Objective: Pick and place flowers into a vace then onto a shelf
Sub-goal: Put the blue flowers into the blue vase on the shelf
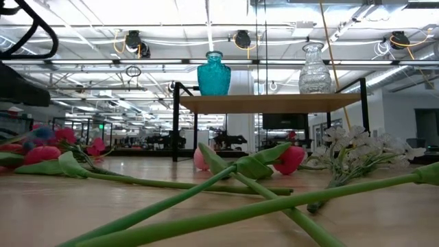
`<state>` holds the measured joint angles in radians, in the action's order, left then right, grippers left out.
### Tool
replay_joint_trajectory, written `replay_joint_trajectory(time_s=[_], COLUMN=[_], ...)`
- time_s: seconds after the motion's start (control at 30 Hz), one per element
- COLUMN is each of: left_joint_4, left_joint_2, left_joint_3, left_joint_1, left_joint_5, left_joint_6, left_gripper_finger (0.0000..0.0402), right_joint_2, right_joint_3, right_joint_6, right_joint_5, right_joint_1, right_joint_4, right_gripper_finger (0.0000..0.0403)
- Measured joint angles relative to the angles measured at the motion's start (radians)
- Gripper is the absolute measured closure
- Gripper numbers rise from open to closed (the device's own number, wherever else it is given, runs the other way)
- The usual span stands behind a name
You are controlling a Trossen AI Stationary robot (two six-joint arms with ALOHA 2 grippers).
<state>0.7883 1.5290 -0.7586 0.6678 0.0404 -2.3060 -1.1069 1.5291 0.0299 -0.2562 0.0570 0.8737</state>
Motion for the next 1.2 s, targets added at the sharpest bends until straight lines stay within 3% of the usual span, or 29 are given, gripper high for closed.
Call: replay_joint_trajectory(time_s=[0.17,0.33,0.4,0.57,0.8,0.9,1.0,1.07,1.2], left_joint_4=[-0.018,0.266,0.363,0.486,0.505,0.404,0.203,-0.010,-0.476], left_joint_2=[-0.056,-0.064,-0.064,-0.065,-0.065,-0.065,-0.065,-0.065,-0.050], left_joint_3=[-0.135,-0.414,-0.532,-0.775,-0.994,-1.033,-1.051,-1.052,-1.053], left_joint_1=[-0.001,0.000,0.000,-0.019,-0.146,-0.233,-0.339,-0.420,-0.562], left_joint_5=[-0.048,-0.125,-0.223,-0.610,-0.845,-0.996,-1.120,-1.114,-0.948], left_joint_6=[0.009,0.092,0.147,0.404,0.940,1.256,1.622,1.905,2.419], left_gripper_finger=[0.0395,0.0397,0.0397,0.0398,0.0398,0.0398,0.0398,0.0398,0.0399], right_joint_2=[0.000,0.000,0.000,0.000,0.000,0.000,0.000,-0.001,-0.001], right_joint_3=[0.000,0.000,0.000,0.000,0.000,0.000,0.000,0.000,0.000], right_joint_6=[-0.001,-0.006,-0.006,-0.008,0.021,0.039,0.041,0.041,0.041], right_joint_5=[0.000,0.000,0.000,0.000,0.000,0.000,0.000,0.000,0.000], right_joint_1=[0.000,0.000,0.000,0.000,0.000,0.000,0.000,0.000,0.000], right_joint_4=[-0.027,-0.051,-0.055,-0.060,-0.062,-0.062,-0.062,-0.062,-0.062], right_gripper_finger=[0.0248,0.0248,0.0248,0.0248,0.0248,0.0248,0.0248,0.0248,0.0248])
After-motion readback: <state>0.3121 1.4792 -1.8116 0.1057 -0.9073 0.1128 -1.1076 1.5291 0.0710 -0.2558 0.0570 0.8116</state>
